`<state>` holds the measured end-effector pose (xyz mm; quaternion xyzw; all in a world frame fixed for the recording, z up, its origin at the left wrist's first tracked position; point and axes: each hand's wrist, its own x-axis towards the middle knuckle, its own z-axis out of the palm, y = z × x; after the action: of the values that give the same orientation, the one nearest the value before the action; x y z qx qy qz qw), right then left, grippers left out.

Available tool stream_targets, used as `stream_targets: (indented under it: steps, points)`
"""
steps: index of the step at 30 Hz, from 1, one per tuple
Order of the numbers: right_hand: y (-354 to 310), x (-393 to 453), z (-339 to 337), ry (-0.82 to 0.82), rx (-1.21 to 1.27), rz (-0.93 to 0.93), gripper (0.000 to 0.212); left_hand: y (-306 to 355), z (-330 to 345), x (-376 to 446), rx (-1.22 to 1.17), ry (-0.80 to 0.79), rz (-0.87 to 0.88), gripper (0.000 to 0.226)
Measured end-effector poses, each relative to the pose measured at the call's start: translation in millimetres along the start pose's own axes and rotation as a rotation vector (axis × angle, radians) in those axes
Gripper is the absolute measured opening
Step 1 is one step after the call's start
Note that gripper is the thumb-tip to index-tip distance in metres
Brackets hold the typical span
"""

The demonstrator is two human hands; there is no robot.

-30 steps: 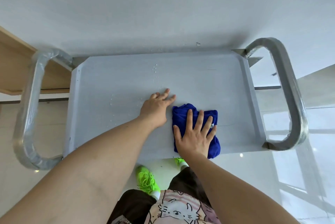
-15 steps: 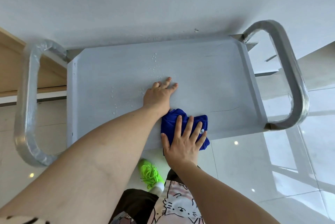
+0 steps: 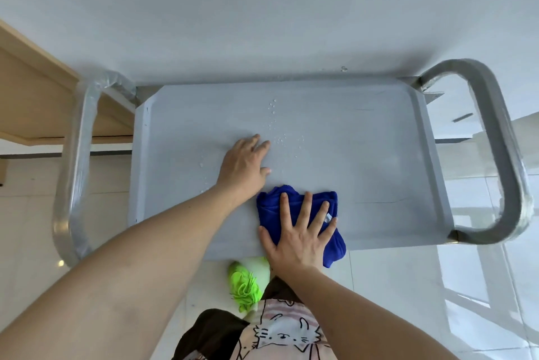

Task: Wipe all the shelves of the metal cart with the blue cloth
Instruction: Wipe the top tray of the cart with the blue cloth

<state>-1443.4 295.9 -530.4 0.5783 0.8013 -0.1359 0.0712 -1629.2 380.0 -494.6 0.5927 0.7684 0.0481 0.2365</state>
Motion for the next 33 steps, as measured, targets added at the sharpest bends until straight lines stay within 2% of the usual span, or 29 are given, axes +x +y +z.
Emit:
stream_targets:
  steps: [3,7,16,24,33]
  points:
    - [3,11,1,0.013,-0.003,-0.046,0.084,-25,-8,-1,0.063,0.015,-0.131,0.067]
    - [0,21,4,0.019,-0.001,-0.046,0.085,-46,-10,-2,0.101,-0.056,-0.338,0.076]
    - [-41,121,-17,-0.014,0.037,0.023,0.085,-46,-18,9,0.148,-0.164,-0.346,0.078]
    - [-62,189,-29,0.021,0.073,0.019,0.086,-48,-14,5,0.198,-0.12,-0.308,0.077]
    - [-95,259,-41,0.085,0.068,0.102,0.088,-50,-8,3,0.15,-0.087,-0.327,0.073]
